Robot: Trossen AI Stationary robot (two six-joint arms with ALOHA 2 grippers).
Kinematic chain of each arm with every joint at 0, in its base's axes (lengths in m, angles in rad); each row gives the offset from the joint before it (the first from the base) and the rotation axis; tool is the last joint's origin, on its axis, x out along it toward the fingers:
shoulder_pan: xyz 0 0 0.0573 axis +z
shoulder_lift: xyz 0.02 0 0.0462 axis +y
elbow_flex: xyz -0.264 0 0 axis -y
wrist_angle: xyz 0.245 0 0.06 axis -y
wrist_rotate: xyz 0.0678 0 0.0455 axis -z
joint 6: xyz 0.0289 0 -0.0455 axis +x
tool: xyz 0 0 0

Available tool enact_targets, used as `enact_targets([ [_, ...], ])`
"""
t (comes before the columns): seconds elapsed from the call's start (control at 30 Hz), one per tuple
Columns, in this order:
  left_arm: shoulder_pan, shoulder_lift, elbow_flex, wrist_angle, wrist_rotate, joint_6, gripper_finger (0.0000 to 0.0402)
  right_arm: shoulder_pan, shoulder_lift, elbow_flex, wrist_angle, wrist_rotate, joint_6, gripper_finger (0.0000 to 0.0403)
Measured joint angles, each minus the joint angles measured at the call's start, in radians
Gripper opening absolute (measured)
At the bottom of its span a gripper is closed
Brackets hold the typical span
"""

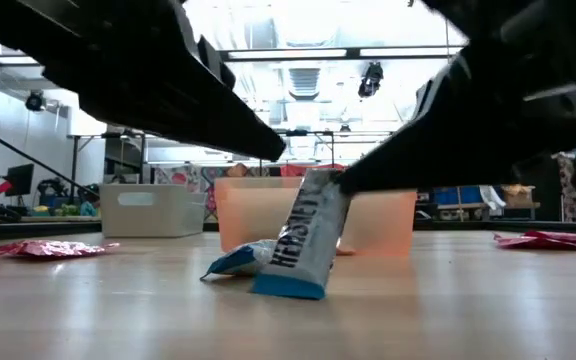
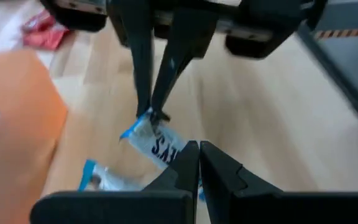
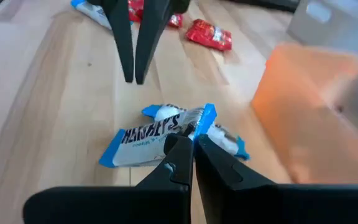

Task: Sort candy
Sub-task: Put the blue chocolate bar into the gray bin

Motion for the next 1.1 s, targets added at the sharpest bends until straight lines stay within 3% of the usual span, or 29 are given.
enact_targets([
  [0.17, 0.005, -0.007, -0.151, 0.379, 0.155, 0.120, 0.0000, 0.032, 0.000, 0.057, -0.036, 0.078, -0.116, 0.0008],
  [0.27, 0.024, -0.007, -0.237, 0.543, 0.150, 0.073, 0.0000, 0.046, 0.000, 0.097, -0.098, 0.102, -0.146, 0.0008],
  [0.4, 0.033, -0.007, -0.290, 0.569, 0.071, -0.056, 0.0001, 0.052, 0.000, 0.160, -0.225, 0.119, -0.153, 0.0008],
  [0.63, 0.034, -0.004, -0.294, 0.578, 0.014, -0.080, 0.0048, 0.049, 0.000, 0.226, -0.306, 0.121, -0.238, 0.0008],
  [0.77, 0.035, -0.004, -0.285, 0.578, 0.023, -0.080, 0.0098, 0.049, 0.000, 0.232, -0.310, 0.142, -0.267, 0.0008],
  [0.9, 0.035, -0.003, -0.277, 0.578, 0.098, -0.081, 0.0143, 0.045, 0.000, 0.232, -0.309, 0.143, -0.298, 0.0008],
  [1.1, 0.050, 0.037, -0.238, 0.580, 0.093, -0.081, 0.0171, 0.028, 0.000, 0.232, -0.298, 0.143, -0.346, 0.0008],
])
